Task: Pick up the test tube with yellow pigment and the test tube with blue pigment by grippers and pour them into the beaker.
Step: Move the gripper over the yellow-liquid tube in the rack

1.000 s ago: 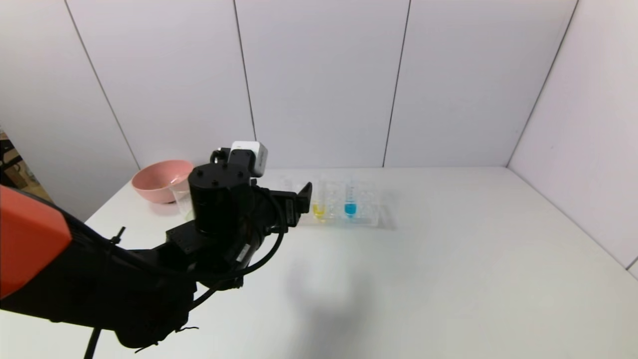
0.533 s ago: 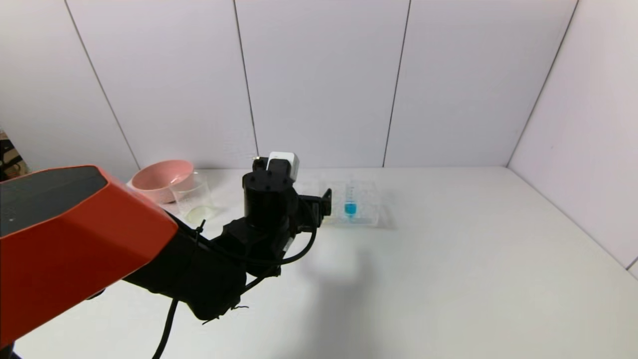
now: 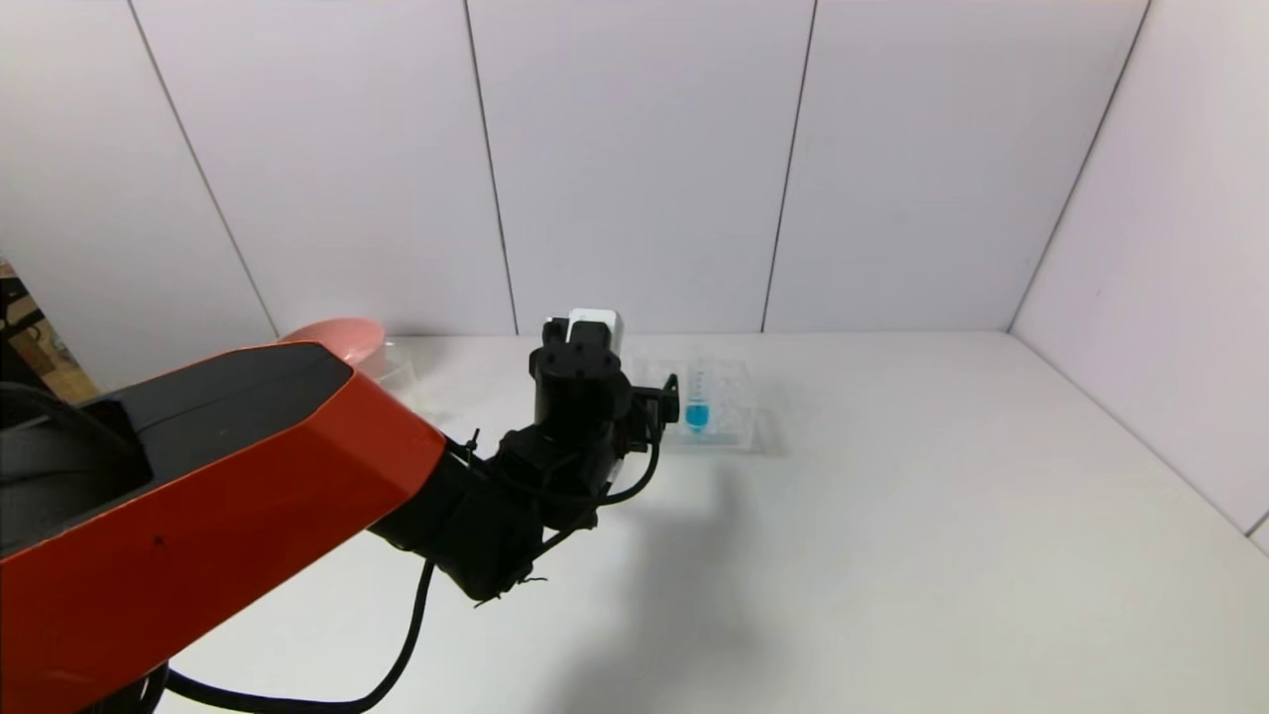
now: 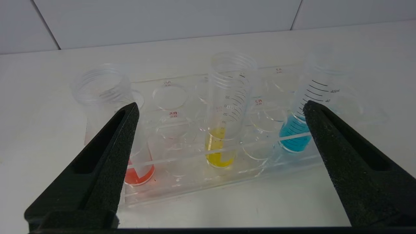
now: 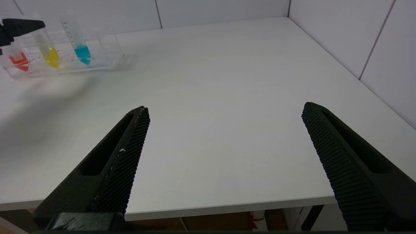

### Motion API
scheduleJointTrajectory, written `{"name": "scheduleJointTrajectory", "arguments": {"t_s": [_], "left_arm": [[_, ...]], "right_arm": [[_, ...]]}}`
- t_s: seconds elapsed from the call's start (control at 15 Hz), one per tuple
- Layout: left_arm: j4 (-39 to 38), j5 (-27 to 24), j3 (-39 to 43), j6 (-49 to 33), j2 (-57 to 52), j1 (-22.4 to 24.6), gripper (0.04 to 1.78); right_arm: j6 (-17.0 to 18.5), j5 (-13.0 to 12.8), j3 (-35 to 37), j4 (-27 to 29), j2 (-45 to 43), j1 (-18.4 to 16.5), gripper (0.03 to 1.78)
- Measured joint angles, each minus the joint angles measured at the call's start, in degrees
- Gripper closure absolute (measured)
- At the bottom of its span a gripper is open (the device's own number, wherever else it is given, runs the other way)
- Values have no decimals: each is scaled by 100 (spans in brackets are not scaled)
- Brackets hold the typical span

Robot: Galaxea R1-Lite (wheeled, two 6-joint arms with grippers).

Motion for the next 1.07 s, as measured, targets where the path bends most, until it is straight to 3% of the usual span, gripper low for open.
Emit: {"name": "scheduleJointTrajectory", "arguments": {"t_s": [1.07], "left_arm": [[645,-26,-1370,2,692,369,7]], "right_arm": [[0,0,0,2,0,0,10]]}}
